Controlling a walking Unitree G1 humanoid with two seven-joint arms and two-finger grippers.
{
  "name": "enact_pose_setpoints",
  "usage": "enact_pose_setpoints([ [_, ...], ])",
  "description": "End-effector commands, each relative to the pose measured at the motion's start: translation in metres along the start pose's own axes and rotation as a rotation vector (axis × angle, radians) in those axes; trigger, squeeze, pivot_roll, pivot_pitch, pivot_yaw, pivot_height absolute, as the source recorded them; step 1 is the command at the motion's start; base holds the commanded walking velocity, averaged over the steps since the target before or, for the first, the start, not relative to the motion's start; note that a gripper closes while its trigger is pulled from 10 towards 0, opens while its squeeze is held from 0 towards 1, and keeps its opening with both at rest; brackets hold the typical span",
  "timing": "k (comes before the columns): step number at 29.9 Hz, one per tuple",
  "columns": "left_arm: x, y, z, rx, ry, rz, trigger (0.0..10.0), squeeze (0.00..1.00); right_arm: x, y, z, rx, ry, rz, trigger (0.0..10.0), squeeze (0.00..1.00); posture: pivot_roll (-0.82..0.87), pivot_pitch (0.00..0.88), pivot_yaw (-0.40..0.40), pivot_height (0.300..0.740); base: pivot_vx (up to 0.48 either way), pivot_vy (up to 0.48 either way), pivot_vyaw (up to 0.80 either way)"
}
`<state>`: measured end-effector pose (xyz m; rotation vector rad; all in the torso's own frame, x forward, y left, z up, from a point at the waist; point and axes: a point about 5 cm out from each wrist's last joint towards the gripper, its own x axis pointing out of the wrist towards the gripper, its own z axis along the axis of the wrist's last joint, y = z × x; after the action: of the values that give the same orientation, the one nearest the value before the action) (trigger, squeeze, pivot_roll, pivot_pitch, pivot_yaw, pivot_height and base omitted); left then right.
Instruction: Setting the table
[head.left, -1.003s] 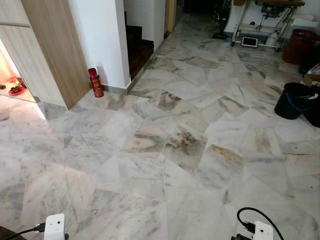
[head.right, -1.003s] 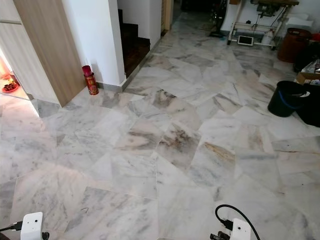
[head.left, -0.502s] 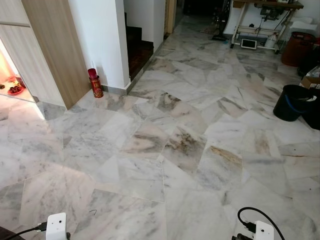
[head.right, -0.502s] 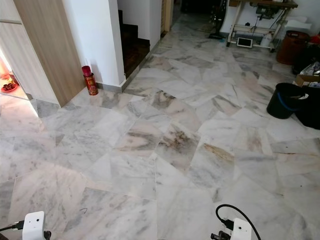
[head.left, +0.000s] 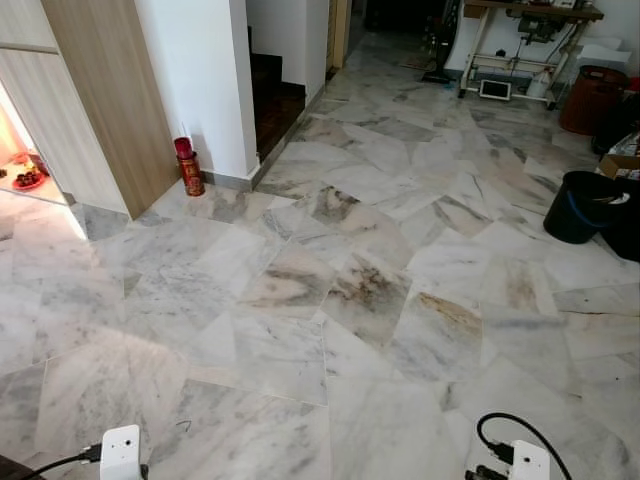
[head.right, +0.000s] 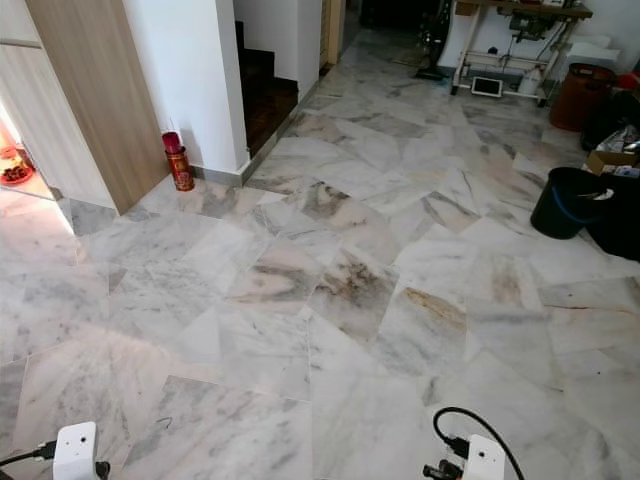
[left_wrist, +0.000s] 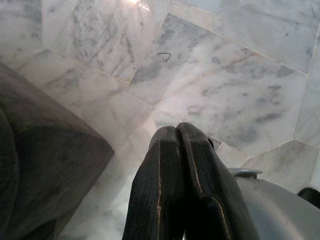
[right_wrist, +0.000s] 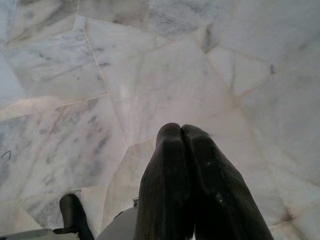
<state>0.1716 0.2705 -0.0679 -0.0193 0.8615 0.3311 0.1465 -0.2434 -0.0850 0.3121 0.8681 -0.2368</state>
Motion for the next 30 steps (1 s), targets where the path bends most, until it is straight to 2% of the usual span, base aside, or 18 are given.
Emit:
enact_pose_setpoints([
  [1, -0.001, -0.001, -0.006, -0.002, 0.01, 0.002, 10.0, 0.0, 0.0, -0.004, 0.004, -0.011, -0.014, -0.017, 10.0, 0.0, 0.0, 0.0, -0.068, 0.74, 0.0, 0.0, 0.0],
  [11, -0.002, -0.006, -0.01, -0.008, 0.016, -0.001, 10.0, 0.0, 0.0, -0.004, 0.004, -0.013, -0.008, -0.013, 10.0, 0.0, 0.01, 0.0, -0.07, 0.74, 0.0, 0.0, 0.0],
  [13, -0.002, -0.003, -0.01, -0.008, 0.018, 0.003, 10.0, 0.0, 0.0, -0.004, 0.004, -0.013, -0.006, -0.011, 10.0, 0.0, 0.01, 0.0, -0.07, 0.74, 0.0, 0.0, 0.0],
  [17, -0.003, 0.014, -0.007, -0.01, 0.018, 0.021, 10.0, 0.0, 0.0, -0.004, 0.003, -0.014, -0.004, -0.01, 10.0, 0.0, 0.01, 0.0, -0.07, 0.74, 0.0, 0.0, 0.0],
  [21, -0.003, 0.017, -0.006, -0.011, 0.017, 0.024, 10.0, 0.0, 0.0, -0.004, 0.003, -0.014, -0.003, -0.009, 10.0, 0.0, 0.01, 0.0, -0.07, 0.74, 0.0, 0.0, 0.0],
  [23, -0.006, 0.036, -0.005, -0.01, 0.02, 0.043, 10.0, 0.0, 0.0, -0.004, 0.002, -0.013, 0.001, -0.01, 10.0, 0.0, 0.03, 0.0, -0.066, 0.74, 0.0, 0.0, 0.0],
  [27, -0.006, 0.039, -0.005, -0.01, 0.02, 0.045, 10.0, 0.0, 0.0, -0.004, 0.002, -0.013, 0.002, -0.009, 10.0, 0.0, 0.03, 0.0, -0.066, 0.74, 0.0, 0.0, 0.0],
  [30, -0.006, 0.032, -0.009, -0.007, 0.021, 0.036, 10.0, 0.0, 0.0, -0.004, 0.002, -0.011, 0.002, -0.01, 10.0, 0.0, 0.03, 0.0, -0.065, 0.74, 0.0, 0.0, 0.0],
])
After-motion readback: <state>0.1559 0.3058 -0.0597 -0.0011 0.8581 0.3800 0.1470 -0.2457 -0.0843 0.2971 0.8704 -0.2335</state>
